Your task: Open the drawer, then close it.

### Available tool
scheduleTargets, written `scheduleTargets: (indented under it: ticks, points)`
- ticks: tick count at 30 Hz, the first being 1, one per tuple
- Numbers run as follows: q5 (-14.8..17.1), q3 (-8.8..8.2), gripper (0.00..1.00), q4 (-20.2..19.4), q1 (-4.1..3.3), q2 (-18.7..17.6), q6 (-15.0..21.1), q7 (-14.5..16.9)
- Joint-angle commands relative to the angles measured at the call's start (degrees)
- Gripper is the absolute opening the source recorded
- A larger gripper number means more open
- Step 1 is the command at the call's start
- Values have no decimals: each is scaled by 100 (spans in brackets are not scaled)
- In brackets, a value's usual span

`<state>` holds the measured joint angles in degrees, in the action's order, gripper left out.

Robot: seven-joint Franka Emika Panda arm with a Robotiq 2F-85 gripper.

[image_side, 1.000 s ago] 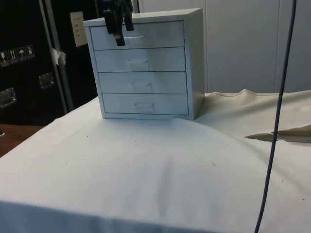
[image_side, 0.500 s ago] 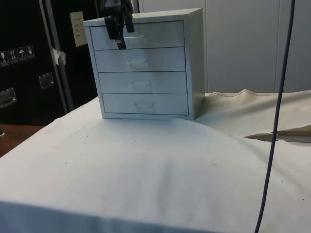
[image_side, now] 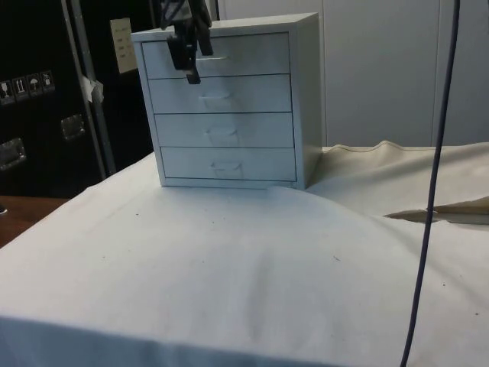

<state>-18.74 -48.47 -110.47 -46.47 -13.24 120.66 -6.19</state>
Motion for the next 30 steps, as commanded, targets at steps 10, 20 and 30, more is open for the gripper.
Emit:
scheduleTargets:
  ticks: [10, 20, 30]
  points:
    - [-86, -92, 100, 0, 0, -126, 74, -23]
    - [-201, -115, 74, -69, -17, -183, 304, -172]
    - [-218, -115, 20, -97, -23, -178, 355, -201]
